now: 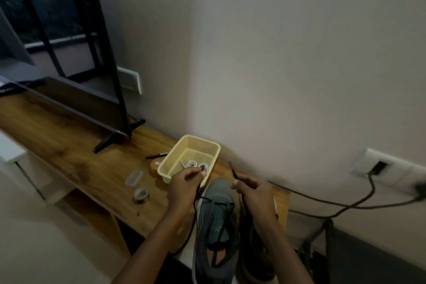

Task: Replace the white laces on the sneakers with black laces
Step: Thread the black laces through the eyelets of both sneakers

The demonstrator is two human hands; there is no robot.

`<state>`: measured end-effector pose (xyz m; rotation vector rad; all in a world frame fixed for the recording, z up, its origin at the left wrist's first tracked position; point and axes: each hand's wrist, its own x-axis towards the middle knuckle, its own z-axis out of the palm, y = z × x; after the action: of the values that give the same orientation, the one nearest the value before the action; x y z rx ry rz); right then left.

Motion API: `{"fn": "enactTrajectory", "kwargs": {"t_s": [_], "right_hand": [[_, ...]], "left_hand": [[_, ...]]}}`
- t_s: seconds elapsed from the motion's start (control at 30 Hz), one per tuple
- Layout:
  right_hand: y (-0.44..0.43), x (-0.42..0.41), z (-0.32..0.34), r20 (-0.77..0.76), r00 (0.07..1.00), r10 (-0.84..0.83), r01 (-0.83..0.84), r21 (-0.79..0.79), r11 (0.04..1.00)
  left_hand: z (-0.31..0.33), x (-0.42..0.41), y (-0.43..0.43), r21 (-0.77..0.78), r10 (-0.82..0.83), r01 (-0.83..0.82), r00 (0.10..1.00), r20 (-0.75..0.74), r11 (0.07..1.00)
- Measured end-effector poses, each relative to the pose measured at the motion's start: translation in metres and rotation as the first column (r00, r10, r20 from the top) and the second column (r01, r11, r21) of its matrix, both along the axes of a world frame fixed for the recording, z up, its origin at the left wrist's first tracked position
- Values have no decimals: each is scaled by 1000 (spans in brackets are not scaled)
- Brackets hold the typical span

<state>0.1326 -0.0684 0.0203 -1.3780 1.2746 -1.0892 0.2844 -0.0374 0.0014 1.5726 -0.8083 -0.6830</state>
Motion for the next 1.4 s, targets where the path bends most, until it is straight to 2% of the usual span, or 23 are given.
{"fn": "enactTrajectory", "kwargs": {"t_s": [0.1,0.2,0.3,0.43,0.57,0.93,1.4], "right_hand": [[14,-4,55,219,975,-28,45,-73,996],[30,-8,119,373,928,7,57,-160,986],[49,-13,179,429,901,57,68,-272,960],[81,-23,245,474,874,103,105,-393,914],[105,-33,282,485,867,116,136,-455,880],[128,-39,317,484,875,18,205,-403,892],[109,-31,303,486,874,-7,195,-337,921]], "left_hand": [[64,-3,8,-139,-42,40,999,-11,989],[133,-9,23,-310,-97,86,995,-20,947],[197,-16,42,-433,-122,131,991,48,892],[261,-24,67,-573,-124,135,991,58,808],[303,-34,87,-636,-142,154,987,70,756],[328,-39,105,-609,-144,143,988,48,780],[325,-35,91,-624,-137,141,989,54,769]]}}
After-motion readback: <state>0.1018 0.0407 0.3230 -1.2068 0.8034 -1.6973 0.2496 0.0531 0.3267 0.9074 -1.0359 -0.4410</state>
